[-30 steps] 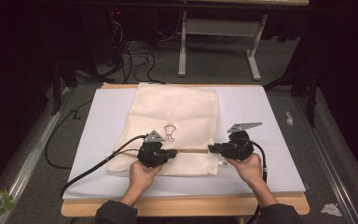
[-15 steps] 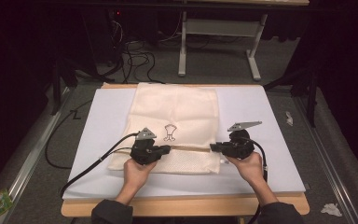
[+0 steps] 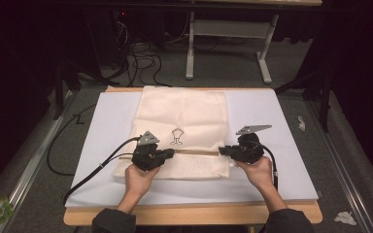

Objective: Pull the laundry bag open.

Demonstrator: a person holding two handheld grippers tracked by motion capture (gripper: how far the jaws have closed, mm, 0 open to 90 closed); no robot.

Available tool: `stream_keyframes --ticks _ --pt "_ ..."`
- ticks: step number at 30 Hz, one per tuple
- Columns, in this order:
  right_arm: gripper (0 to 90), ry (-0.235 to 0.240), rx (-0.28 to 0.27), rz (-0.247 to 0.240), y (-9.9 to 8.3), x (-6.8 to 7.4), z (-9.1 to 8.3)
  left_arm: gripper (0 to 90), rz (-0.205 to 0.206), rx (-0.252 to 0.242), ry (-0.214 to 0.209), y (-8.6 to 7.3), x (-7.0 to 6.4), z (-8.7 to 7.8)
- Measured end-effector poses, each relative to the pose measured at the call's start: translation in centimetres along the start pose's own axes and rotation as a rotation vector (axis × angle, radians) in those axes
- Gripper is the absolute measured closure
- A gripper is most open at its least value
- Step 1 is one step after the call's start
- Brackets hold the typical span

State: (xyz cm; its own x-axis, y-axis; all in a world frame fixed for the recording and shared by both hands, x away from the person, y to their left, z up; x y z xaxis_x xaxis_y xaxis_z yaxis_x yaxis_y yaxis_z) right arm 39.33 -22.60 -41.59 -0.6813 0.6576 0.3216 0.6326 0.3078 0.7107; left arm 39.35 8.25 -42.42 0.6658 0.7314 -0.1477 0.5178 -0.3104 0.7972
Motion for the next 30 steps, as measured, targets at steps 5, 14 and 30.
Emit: stream_keyframes --ticks 5,14,30 --pt "86.3 -0.014 0.0 -0.006 0.2 0.1 -0.1 87.4 -0.003 -0.001 0.011 0.1 0.1 0.1" --pt "86.3 -0.029 -0.004 0.009 0.1 -0.4 -0.3 87.4 -0.009 -0.006 0.019 0.1 0.4 -0.3" --pt "86.3 -0.073 0.008 0.021 0.4 -1.2 -0.7 87.5 -0.023 -0.009 0.05 -0.2 1.5 -0.8"
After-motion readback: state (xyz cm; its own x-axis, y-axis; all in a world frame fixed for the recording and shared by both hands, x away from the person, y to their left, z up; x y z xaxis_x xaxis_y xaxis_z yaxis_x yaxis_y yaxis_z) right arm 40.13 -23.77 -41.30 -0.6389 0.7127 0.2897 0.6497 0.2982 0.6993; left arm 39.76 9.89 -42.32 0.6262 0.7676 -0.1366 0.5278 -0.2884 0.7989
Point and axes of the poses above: each handheld gripper's, and its own axes: z roughly forward along the jaws, y roughly out of its top, x roughly to its left, the point moved 2 cm from there along z, roughly forward along the jaws, and after that the axes turned 8 degrees about y, right-handed, at the moved point
